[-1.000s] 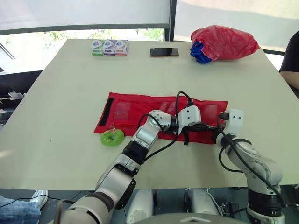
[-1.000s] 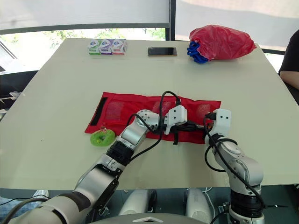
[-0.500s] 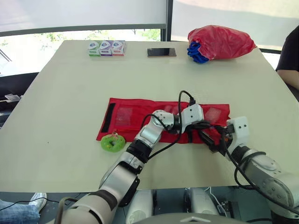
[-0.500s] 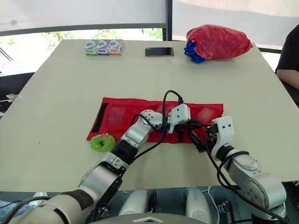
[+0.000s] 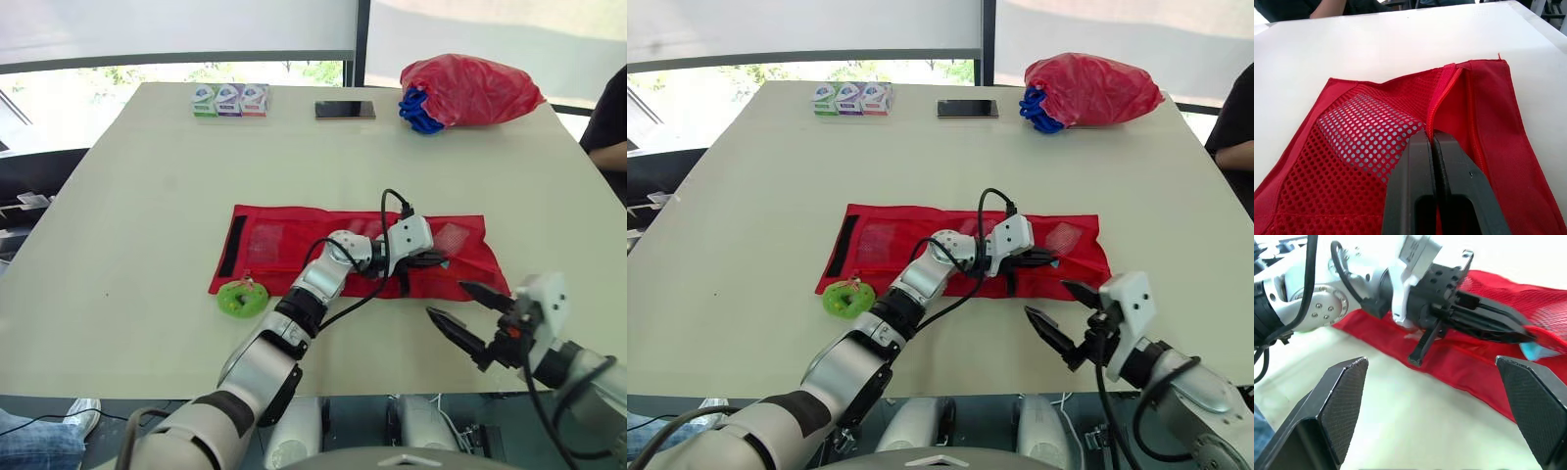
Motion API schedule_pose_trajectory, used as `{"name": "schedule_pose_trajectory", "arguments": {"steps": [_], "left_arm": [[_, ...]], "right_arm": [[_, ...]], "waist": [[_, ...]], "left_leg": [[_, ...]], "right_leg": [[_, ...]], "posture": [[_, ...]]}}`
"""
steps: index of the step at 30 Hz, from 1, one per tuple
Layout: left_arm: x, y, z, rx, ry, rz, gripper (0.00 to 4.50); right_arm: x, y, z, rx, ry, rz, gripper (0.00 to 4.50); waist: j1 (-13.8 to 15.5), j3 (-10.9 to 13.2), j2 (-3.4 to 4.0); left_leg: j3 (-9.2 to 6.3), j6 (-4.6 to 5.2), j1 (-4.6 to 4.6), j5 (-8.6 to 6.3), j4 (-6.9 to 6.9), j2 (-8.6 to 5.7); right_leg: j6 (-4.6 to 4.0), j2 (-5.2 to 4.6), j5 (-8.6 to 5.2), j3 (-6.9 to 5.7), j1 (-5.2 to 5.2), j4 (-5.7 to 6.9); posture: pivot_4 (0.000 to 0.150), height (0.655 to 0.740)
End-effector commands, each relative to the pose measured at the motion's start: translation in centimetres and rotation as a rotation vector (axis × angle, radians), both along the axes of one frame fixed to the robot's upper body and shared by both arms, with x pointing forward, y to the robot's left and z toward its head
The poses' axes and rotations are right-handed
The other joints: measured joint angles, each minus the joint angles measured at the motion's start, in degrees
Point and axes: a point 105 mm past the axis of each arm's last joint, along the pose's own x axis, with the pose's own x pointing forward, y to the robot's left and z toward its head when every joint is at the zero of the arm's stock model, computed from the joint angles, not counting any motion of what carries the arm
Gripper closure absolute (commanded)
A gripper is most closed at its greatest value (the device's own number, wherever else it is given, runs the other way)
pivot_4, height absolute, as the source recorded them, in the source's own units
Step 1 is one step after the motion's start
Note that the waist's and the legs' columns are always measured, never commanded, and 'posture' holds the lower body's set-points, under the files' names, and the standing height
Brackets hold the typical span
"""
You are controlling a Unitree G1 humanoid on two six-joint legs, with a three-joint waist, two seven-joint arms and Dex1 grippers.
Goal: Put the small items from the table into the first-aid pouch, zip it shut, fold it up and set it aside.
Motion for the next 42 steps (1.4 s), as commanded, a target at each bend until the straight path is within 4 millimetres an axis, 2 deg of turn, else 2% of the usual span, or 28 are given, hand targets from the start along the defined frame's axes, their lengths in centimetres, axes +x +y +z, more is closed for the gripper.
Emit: {"name": "schedule_pose_trajectory", "arguments": {"steps": [1, 4, 8, 11, 13, 14, 15, 16, 18, 20, 24, 25, 29, 34, 37, 40, 42], "left_arm": [[0.4, -1.3, 1.9, -0.059, -0.037, 0.011, 4.5], [0.3, -1.9, 2.2, -0.075, -0.022, 0.006, 4.5], [0.0, -2.1, 2.2, -0.082, 0.015, -0.02, 4.5], [0.1, -1.6, 2.3, -0.093, 0.032, -0.023, 3.65], [-0.1, -1.0, 2.6, -0.099, 0.034, -0.044, 2.72], [-0.3, -0.3, 3.0, -0.106, 0.024, -0.062, 2.12], [-0.4, 0.6, 3.5, -0.108, 0.009, -0.082, 2.1], [-0.7, 2.2, 4.2, -0.112, -0.009, -0.115, 1.6], [-1.3, 4.5, 5.3, -0.11, -0.027, -0.156, 1.12], [-1.9, 6.9, 6.1, -0.1, -0.03, -0.185, 0.14], [-2.6, 12.6, 8.1, -0.059, -0.035, -0.185, 0.06], [-2.9, 13.4, 8.6, -0.058, -0.036, -0.186, 0.06], [-5.1, 18.3, 11.3, -0.023, -0.025, -0.206, 0.06], [-6.9, 21.6, 12.2, 0.051, 0.013, -0.185, 0.06], [-7.2, 22.3, 12.0, 0.083, 0.01, -0.161, 0.0], [-7.7, 22.5, 12.0, 0.085, 0.013, -0.154, 0.0], [-7.8, 22.5, 12.1, 0.076, 0.011, -0.142, 0.0]], "right_arm": [[-0.3, -1.7, 1.3, -0.024, -0.072, -0.055, 0.06], [-0.1, -3.5, 1.4, -0.039, -0.091, -0.134, 0.06], [0.1, -4.4, 1.4, -0.036, -0.1, -0.178, 0.06], [0.1, -4.9, 1.0, -0.029, -0.085, -0.199, 0.0], [0.2, -5.3, 0.2, -0.017, -0.046, -0.217, 0.0], [0.5, -5.6, -0.5, -0.021, -0.016, -0.233, 0.0], [0.9, -5.8, -1.2, -0.021, 0.006, -0.25, 0.0], [1.5, -6.2, -1.8, -0.021, 0.028, -0.272, 0.0], [2.3, -6.6, -2.6, -0.015, 0.052, -0.295, 0.0], [3.0, -7.1, -3.1, -0.012, 0.071, -0.322, 0.0], [4.6, -8.0, -4.3, -0.011, 0.111, -0.341, 0.0], [4.8, -8.0, -4.5, -0.012, 0.116, -0.338, 0.0], [6.5, -8.0, -4.8, -0.017, 0.118, -0.315, 0.0], [7.5, -7.4, -4.7, -0.006, 0.106, -0.268, 0.0], [7.8, -6.9, -4.5, 0.006, 0.097, -0.239, 0.84], [7.8, -6.2, -4.4, 0.025, 0.092, -0.2, 2.33], [7.2, -6.5, -4.5, 0.022, 0.102, -0.209, 3.5]], "waist": [[-0.03, 0.0, 0.0], [-0.08, 0.0, 0.0], [-0.09, 0.0, 0.01], [-0.09, 0.0, 0.01], [-0.1, 0.0, 0.01], [-0.09, 0.0, 0.01], [-0.19, 0.0, 0.01], [-0.29, -0.02, 0.04], [-0.75, -0.01, 0.05], [-1.34, -0.03, 0.15], [-1.09, -0.06, 0.24], [-0.96, -0.06, 0.25], [-1.45, 0.05, 0.15], [-1.39, 0.09, 0.25], [-1.05, 0.09, 0.23], [-1.13, 0.11, 0.2], [-1.2, 0.11, 0.2]], "left_leg": [[0.0, 0.0, 0.0, 0.0, 0.0, -0.01], [0.0, 0.0, 0.0, 0.0, 0.0, 0.0], [0.01, 0.0, 0.0, 0.0, 0.0, 0.0], [0.01, 0.0, 0.01, 0.0, -0.01, 0.01], [0.02, 0.0, 0.0, 0.0, -0.01, 0.01], [0.01, 0.0, 0.0, 0.0, -0.01, 0.01], [0.01, 0.0, 0.01, 0.0, -0.01, 0.01], [0.02, 0.0, 0.01, 0.0, -0.01, 0.03], [0.07, 0.0, 0.07, 0.0, -0.05, 0.09], [0.1, -0.01, 0.14, 0.01, -0.12, 0.19], [0.11, -0.02, 0.18, 0.01, -0.15, 0.2], [0.11, -0.01, 0.15, 0.01, -0.12, 0.18], [0.12, -0.01, 0.13, 0.01, -0.11, 0.19], [0.12, -0.01, 0.19, 0.01, -0.19, 0.22], [0.12, -0.01, 0.2, 0.01, -0.17, 0.2], [0.13, -0.01, 0.18, 0.01, -0.17, 0.2], [0.13, -0.01, 0.18, 0.0, -0.17, 0.21]], "right_leg": [[0.0, 0.0, 0.0, 0.0, 0.0, 0.0], [0.0, 0.01, 0.0, 0.01, 0.0, 0.0], [0.0, 0.01, 0.0, 0.01, -0.01, 0.01], [0.0, 0.01, 0.0, 0.01, -0.01, 0.0], [0.0, 0.01, 0.0, 0.03, -0.01, 0.0], [0.0, 0.01, 0.0, 0.02, -0.01, 0.01], [0.0, 0.01, 0.0, 0.03, -0.01, 0.0], [-0.01, 0.01, 0.0, 0.03, -0.01, 0.01], [-0.02, 0.04, -0.01, 0.08, -0.02, 0.03], [-0.04, 0.11, -0.01, 0.14, -0.02, 0.06], [-0.05, 0.1, -0.01, 0.15, -0.01, 0.05], [-0.04, 0.05, -0.01, 0.15, -0.01, 0.03], [-0.03, 0.1, -0.01, 0.24, -0.03, 0.03], [-0.04, 0.11, -0.02, 0.25, -0.01, 0.02], [-0.04, 0.11, -0.01, 0.28, 0.0, 0.02], [-0.04, 0.13, -0.01, 0.32, -0.01, 0.02], [-0.04, 0.16, -0.01, 0.32, -0.02, 0.02]], "posture": [[0.15, 0.74], [0.15, 0.74], [0.15, 0.74], [0.15, 0.74], [0.15, 0.74], [0.15, 0.74], [0.15, 0.74], [0.15, 0.74], [0.15, 0.74], [0.15, 0.74], [0.15, 0.74], [0.15, 0.74], [0.15, 0.74], [0.15, 0.74], [0.15, 0.74], [0.15, 0.74], [0.15, 0.74]]}}
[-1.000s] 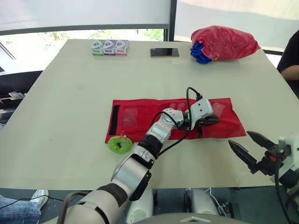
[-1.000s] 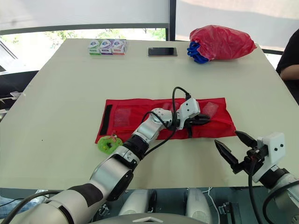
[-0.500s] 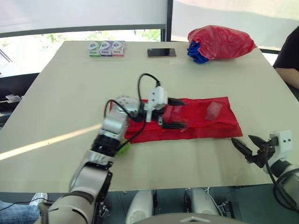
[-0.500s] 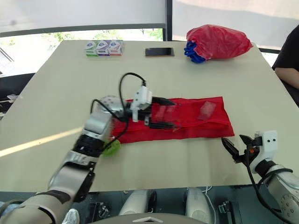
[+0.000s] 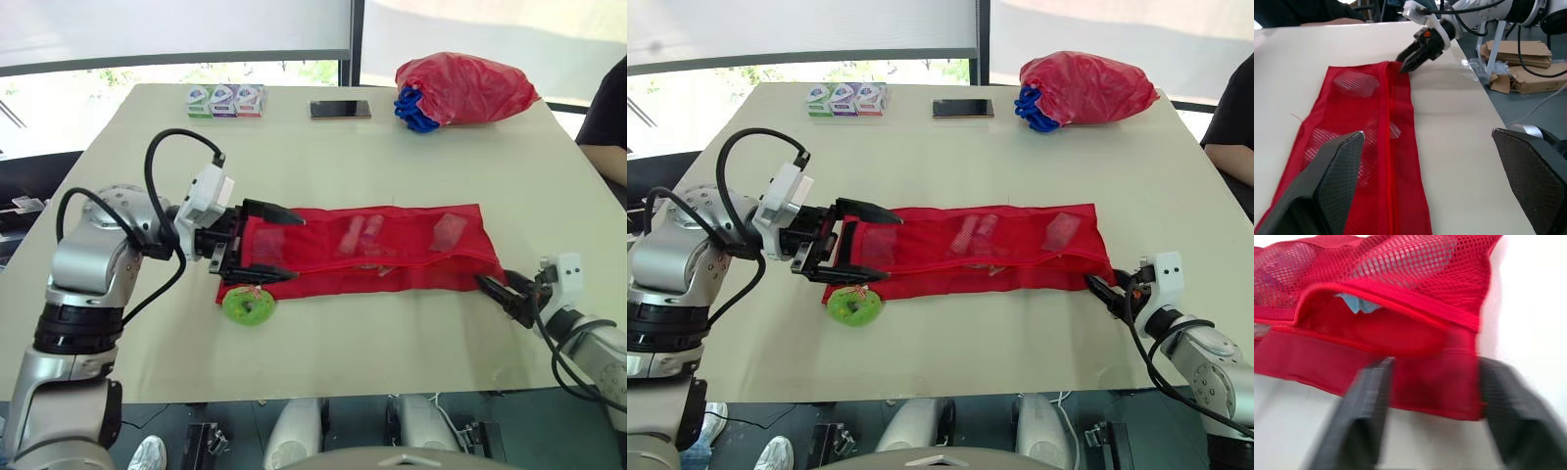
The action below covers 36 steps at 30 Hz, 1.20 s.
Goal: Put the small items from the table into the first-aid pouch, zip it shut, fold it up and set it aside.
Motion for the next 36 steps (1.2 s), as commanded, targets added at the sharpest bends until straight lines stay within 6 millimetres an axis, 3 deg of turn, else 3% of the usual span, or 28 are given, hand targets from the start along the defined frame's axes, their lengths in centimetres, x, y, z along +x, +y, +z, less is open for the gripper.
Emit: {"name": "schedule_pose_trajectory", "arguments": {"steps": [1, 2, 8, 13, 16, 18, 23, 24, 25, 26, 27, 28, 32, 36], "left_arm": [[-0.7, 0.1, 1.6, -0.024, -0.063, 0.0, 0.0], [-0.6, 0.1, 1.6, -0.033, -0.065, 0.009, 0.0], [-1.0, 0.4, 1.3, -0.029, -0.055, 0.016, 0.0], [-1.2, 0.4, 1.2, -0.025, -0.057, 0.023, 0.0], [-1.2, 0.5, 1.0, -0.022, -0.055, 0.031, 0.0], [-1.3, 0.6, 0.9, -0.021, -0.053, 0.035, 0.0], [-1.3, 0.6, 0.7, -0.028, -0.039, 0.057, 0.0], [-1.2, 0.8, 0.5, -0.027, -0.031, 0.073, 0.0], [-1.2, 1.0, 0.2, -0.028, -0.023, 0.091, 0.0], [-1.1, 1.1, 0.0, -0.029, -0.018, 0.104, 0.0], [-1.0, 1.3, -0.2, -0.035, -0.008, 0.126, 0.0], [-0.9, 1.4, -0.4, -0.04, -0.001, 0.141, 0.0], [0.8, 1.7, -2.2, -0.092, 0.072, 0.308, 0.0], [2.6, 1.8, -4.7, -0.102, 0.169, 0.469, 0.0]], "right_arm": [[-0.7, -0.4, 0.8, 0.006, -0.027, 0.003, 4.01], [-0.9, -0.8, 0.8, 0.004, -0.027, -0.016, 4.47], [-2.6, -5.0, 0.7, -0.059, 0.025, -0.175, 4.47], [-4.0, -11.5, 0.4, -0.2, 0.077, -0.422, 4.47], [-4.6, -14.0, 0.6, -0.28, 0.092, -0.511, 4.47], [-4.7, -14.5, 0.7, -0.317, 0.085, -0.526, 4.47], [-4.5, -13.3, 1.2, -0.303, 0.061, -0.461, 4.47], [-4.5, -13.0, 1.6, -0.315, 0.036, -0.43, 3.69], [-4.7, -12.8, 2.1, -0.325, 0.02, -0.405, 3.23], [-4.8, -12.7, 2.3, -0.331, 0.011, -0.388, 3.07], [-5.0, -12.7, 2.7, -0.344, 0.004, -0.374, 2.4], [-5.2, -12.8, 2.8, -0.352, 0.002, -0.367, 2.14], [-7.1, -12.0, 5.4, -0.418, -0.066, -0.226, 0.32], [-8.0, -7.8, 8.2, -0.36, -0.159, 0.004, 0.14]], "waist": [[-0.06, 0.0, 0.0], [-0.05, 0.0, 0.0], [0.32, 0.0, 0.01], [0.9, 0.0, 0.02], [1.05, 0.01, 0.03], [1.04, 0.0, 0.02], [0.85, 0.01, 0.03], [0.85, 0.0, 0.03], [0.85, 0.0, 0.05], [0.85, 0.0, 0.05], [0.85, 0.0, 0.05], [0.86, 0.01, 0.07], [1.14, 0.0, 0.12], [0.97, -0.02, 0.03]], "left_leg": [[0.01, 0.0, 0.0, 0.0, 0.0, 0.0], [0.0, 0.0, 0.0, 0.0, 0.0, 0.0], [0.04, 0.0, 0.01, 0.0, 0.0, 0.0], [0.11, 0.01, 0.01, 0.0, 0.0, -0.02], [0.15, 0.01, 0.03, 0.0, 0.0, -0.03], [0.15, 0.01, 0.03, 0.0, 0.0, -0.07], [0.16, 0.01, 0.05, 0.0, -0.02, -0.04], [0.16, 0.01, 0.05, 0.0, -0.02, -0.03], [0.16, 0.01, 0.05, 0.0, -0.02, -0.03], [0.18, 0.01, 0.06, -0.01, -0.04, -0.02], [0.17, 0.01, 0.06, -0.01, -0.04, 0.0], [0.17, 0.01, 0.06, -0.01, -0.04, 0.0], [0.17, 0.02, 0.06, -0.01, -0.04, 0.01], [0.15, 0.02, 0.09, -0.02, -0.04, 0.05]], "right_leg": [[0.0, 0.0, 0.0, 0.0, 0.0, 0.0], [0.0, 0.01, 0.0, 0.0, 0.0, 0.0], [0.0, -0.02, 0.0, 0.04, 0.0, 0.0], [0.0, -0.03, 0.0, 0.07, 0.0, -0.02], [0.0, -0.03, 0.0, 0.1, 0.01, -0.02], [0.0, -0.02, 0.0, 0.1, 0.01, -0.02], [0.0, 0.01, 0.0, 0.12, 0.01, -0.02], [0.0, 0.01, 0.0, 0.12, 0.0, -0.02], [0.0, 0.01, 0.0, 0.12, 0.01, -0.02], [0.0, 0.02, 0.0, 0.14, 0.01, -0.02], [0.0, 0.02, 0.0, 0.14, 0.01, -0.02], [0.0, 0.02, 0.0, 0.14, 0.01, -0.02], [0.01, -0.04, 0.0, 0.15, 0.02, -0.04], [0.02, 0.0, 0.0, 0.13, 0.05, -0.05]], "posture": [[0.15, 0.74], [0.15, 0.74], [0.15, 0.74], [0.15, 0.74], [0.15, 0.74], [0.15, 0.74], [0.15, 0.74], [0.15, 0.74], [0.15, 0.74], [0.15, 0.74], [0.15, 0.74], [0.15, 0.74], [0.15, 0.74], [0.15, 0.74]]}}
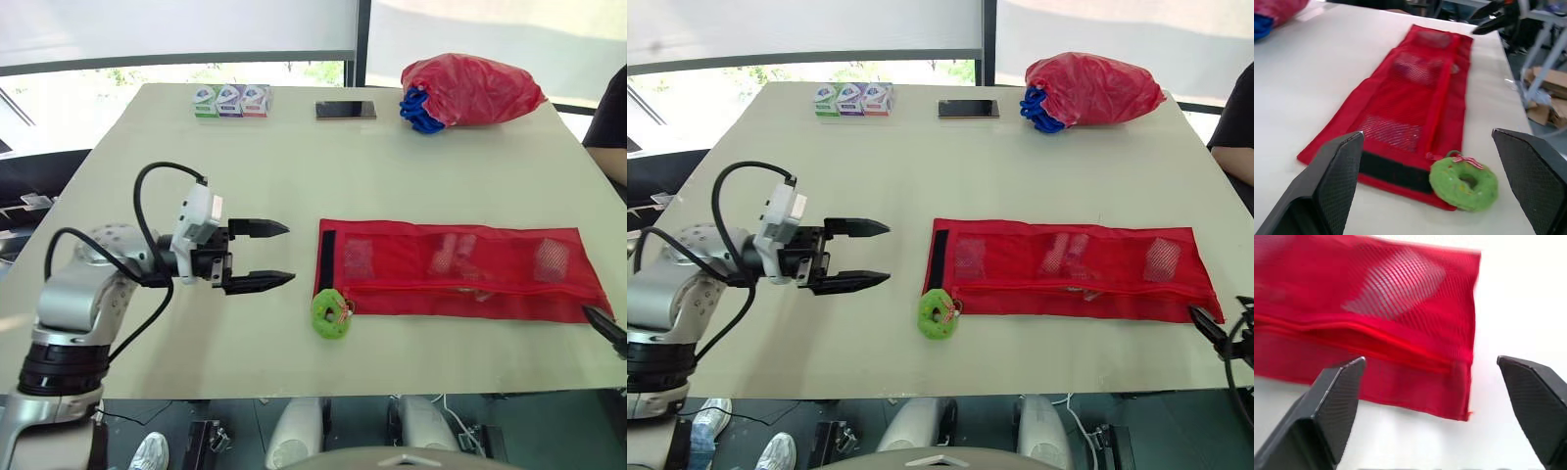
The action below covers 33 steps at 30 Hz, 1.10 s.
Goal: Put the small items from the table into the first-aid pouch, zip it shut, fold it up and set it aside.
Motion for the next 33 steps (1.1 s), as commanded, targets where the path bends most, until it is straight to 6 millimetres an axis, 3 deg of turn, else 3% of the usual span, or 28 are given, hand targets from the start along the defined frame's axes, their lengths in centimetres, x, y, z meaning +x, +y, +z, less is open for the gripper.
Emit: {"name": "schedule_pose_trajectory", "arguments": {"steps": [1, 6, 14, 19, 25, 33], "left_arm": [[1.5, 0.3, -1.5, -0.007, 0.069, 0.131, 0.0], [3.0, 0.2, -4.3, -0.067, 0.278, 0.256, 0.0], [2.9, -1.0, -8.2, 0.007, 0.503, 0.303, 0.0], [2.0, -2.8, -8.8, -0.03, 0.668, 0.258, 0.0], [0.7, -5.3, -8.4, -0.142, 0.853, 0.155, 0.0], [1.4, -5.8, -8.0, -0.223, 0.963, 0.162, 0.0]], "right_arm": [[-0.1, 4.3, 3.8, 0.04, -0.109, 0.226, 0.14], [-0.5, 10.8, 5.9, 0.143, -0.162, 0.48, 0.14], [-0.3, 16.0, 8.0, 0.202, -0.245, 0.66, 0.14], [-0.1, 17.4, 8.4, 0.205, -0.263, 0.707, 0.14], [0.2, 17.6, 8.4, 0.199, -0.273, 0.709, 0.14], [0.1, 17.8, 8.2, 0.197, -0.284, 0.717, 0.14]], "waist": [[-0.2, 0.0, 0.01], [-0.46, 0.04, -0.12], [0.18, -0.01, -0.26], [0.18, -0.09, -0.21], [0.18, -0.12, -0.22], [0.1, -0.13, -0.22]], "left_leg": [[0.0, 0.0, 0.04, 0.0, -0.01, 0.0], [0.02, -0.01, 0.16, 0.0, -0.04, 0.1], [0.0, -0.01, 0.14, 0.0, -0.04, 0.06], [0.01, -0.01, 0.16, 0.0, -0.03, -0.02], [0.0, -0.01, 0.18, 0.0, -0.02, -0.06], [0.0, -0.01, 0.19, 0.0, -0.02, -0.08]], "right_leg": [[0.0, 0.0, 0.0, 0.0, 0.04, 0.01], [0.0, 0.07, 0.0, 0.04, 0.08, 0.04], [-0.01, 0.03, 0.0, 0.02, 0.07, 0.03], [-0.01, -0.06, 0.0, 0.03, 0.09, 0.04], [0.0, -0.09, -0.01, 0.02, 0.11, 0.03], [0.0, -0.07, -0.01, 0.03, 0.12, 0.04]], "posture": [[0.15, 0.74], [0.15, 0.74], [0.15, 0.74], [0.15, 0.74], [0.15, 0.74], [0.15, 0.74]]}}
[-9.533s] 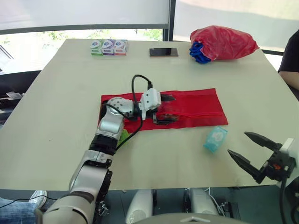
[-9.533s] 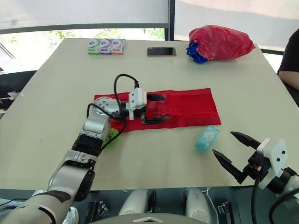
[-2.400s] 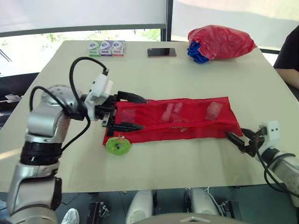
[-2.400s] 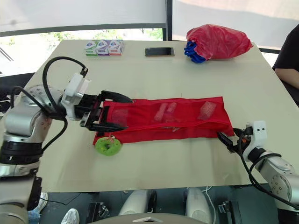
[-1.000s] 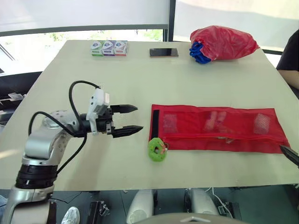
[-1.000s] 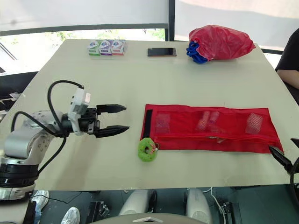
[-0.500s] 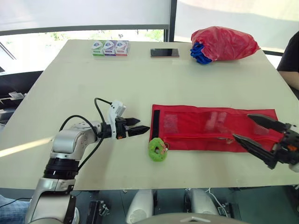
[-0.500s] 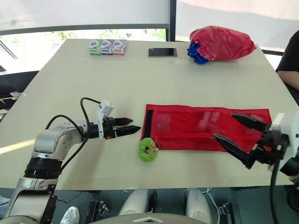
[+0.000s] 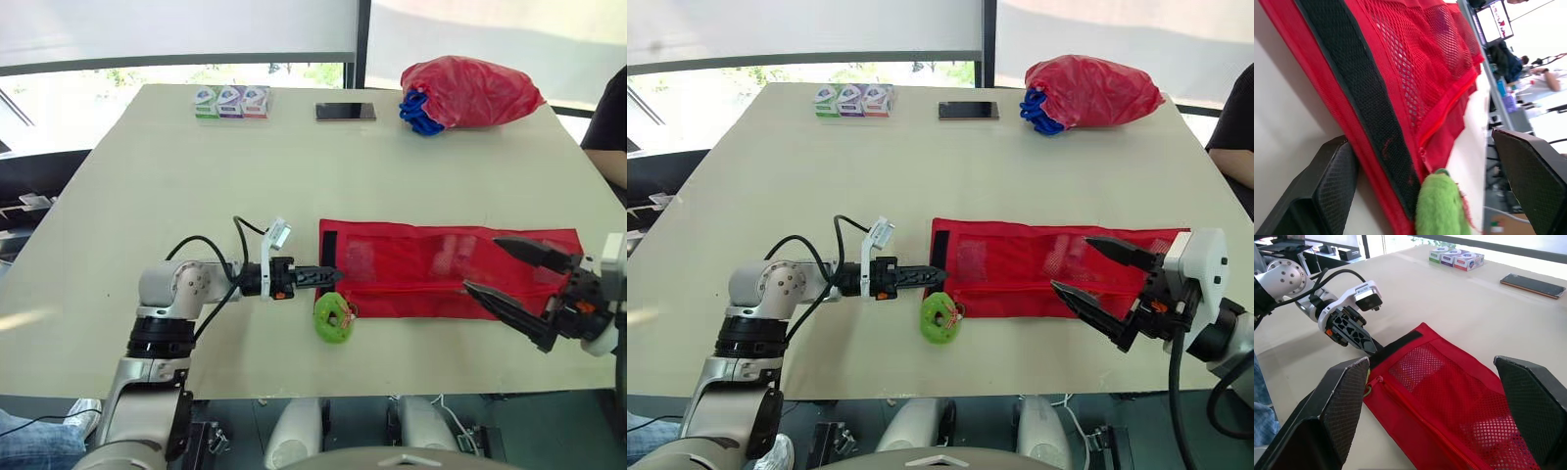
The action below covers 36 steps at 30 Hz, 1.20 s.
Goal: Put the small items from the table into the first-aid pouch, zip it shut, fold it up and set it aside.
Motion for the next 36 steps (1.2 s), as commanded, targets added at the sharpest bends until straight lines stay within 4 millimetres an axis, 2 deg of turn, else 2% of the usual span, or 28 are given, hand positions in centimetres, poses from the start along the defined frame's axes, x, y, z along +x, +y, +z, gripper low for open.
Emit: {"name": "schedule_pose_trajectory", "arguments": {"steps": [1, 5, 6, 9, 11, 13, 16, 17, 23, 27, 32, 36], "left_arm": [[0.0, -0.2, -0.6, -0.035, 0.085, 0.018, 0.0], [0.3, 0.1, -0.3, -0.061, 0.089, 0.042, 0.0], [0.3, 0.3, -0.1, -0.071, 0.089, 0.05, 0.26], [0.3, 1.1, 0.5, -0.108, 0.092, 0.068, 1.22], [0.2, 1.4, 0.7, -0.123, 0.091, 0.073, 2.37], [0.2, 1.6, 1.0, -0.145, 0.088, 0.077, 2.87], [0.4, 1.6, 0.7, -0.138, 0.083, 0.103, 3.89], [0.6, 1.7, 0.6, -0.139, 0.08, 0.115, 4.42], [1.6, 2.6, 0.7, -0.155, 0.053, 0.202, 4.42], [2.7, 3.6, 0.8, -0.171, 0.037, 0.29, 4.42], [3.3, 4.8, 0.8, -0.199, 0.05, 0.374, 4.42], [3.5, 5.7, 0.6, -0.199, 0.056, 0.429, 4.42]], "right_arm": [[-0.4, 0.6, 0.7, -0.004, -0.052, 0.023, 0.14], [-0.5, 0.9, 0.6, 0.003, -0.051, 0.033, 0.14], [-0.6, 1.0, 0.6, 0.005, -0.051, 0.038, 0.05], [-0.7, 1.3, 0.6, 0.02, -0.051, 0.054, 0.0], [-0.7, 1.7, 0.7, 0.029, -0.054, 0.076, 0.0], [-0.7, 2.2, 0.7, 0.041, -0.056, 0.104, 0.0], [-0.9, 3.0, 0.8, 0.058, -0.052, 0.151, 0.0], [-0.9, 3.2, 0.8, 0.06, -0.05, 0.163, 0.0], [-0.8, 3.7, 0.3, 0.001, -0.052, 0.222, 0.0], [0.4, 4.4, -0.6, -0.053, -0.059, 0.24, 0.0], [2.5, 7.4, -2.0, -0.062, -0.044, 0.296, 0.0], [3.8, 10.8, -3.0, -0.058, -0.011, 0.401, 0.0]], "waist": [[0.06, 0.0, 0.0], [0.02, 0.0, 0.0], [0.02, 0.0, 0.0], [-0.11, 0.03, -0.05], [-0.11, 0.04, -0.07], [-0.11, 0.05, -0.07], [-0.11, 0.05, -0.07], [-0.06, 0.05, -0.08], [-0.09, 0.06, -0.09], [-0.44, 0.06, -0.1], [-1.22, 0.06, -0.1], [-1.7, 0.06, -0.1]], "left_leg": [[0.0, 0.0, 0.0, 0.0, 0.0, 0.0], [0.0, 0.0, -0.01, 0.0, 0.0, 0.0], [0.0, 0.0, -0.01, 0.0, 0.0, 0.01], [-0.01, 0.0, -0.02, 0.0, 0.0, 0.01], [-0.01, -0.01, -0.03, 0.01, 0.0, 0.03], [-0.01, -0.01, -0.03, 0.01, 0.0, 0.05], [-0.01, -0.01, -0.03, 0.01, 0.0, 0.05], [-0.01, -0.01, -0.03, 0.01, 0.0, 0.05], [-0.03, -0.01, -0.05, 0.01, 0.0, 0.04], [-0.02, -0.02, -0.02, 0.01, -0.01, 0.05], [-0.02, -0.04, 0.04, 0.02, -0.04, 0.04], [-0.03, -0.28, 0.04, 0.16, -0.06, 0.05]], "right_leg": [[0.0, 0.0, 0.0, 0.0, 0.0, 0.0], [0.0, 0.0, 0.0, 0.0, 0.0, 0.0], [0.0, 0.0, 0.0, 0.0, 0.0, 0.0], [0.0, 0.01, 0.0, 0.0, -0.03, 0.01], [0.0, 0.02, 0.0, 0.0, -0.05, 0.02], [0.0, 0.02, 0.0, 0.0, -0.05, 0.02], [-0.01, 0.01, 0.0, 0.0, -0.05, 0.02], [-0.01, 0.01, 0.0, 0.0, -0.05, 0.01], [-0.01, -0.01, 0.0, 0.0, -0.05, 0.0], [-0.01, 0.02, 0.0, -0.01, -0.05, 0.01], [-0.02, 0.05, 0.0, 0.0, -0.06, 0.05], [-0.02, 0.05, 0.0, 0.0, -0.1, 0.06]], "posture": [[0.15, 0.74], [0.15, 0.74], [0.15, 0.74], [0.15, 0.74], [0.15, 0.74], [0.15, 0.74], [0.15, 0.74], [0.15, 0.74], [0.15, 0.74], [0.15, 0.74], [0.15, 0.74], [0.15, 0.74]]}}
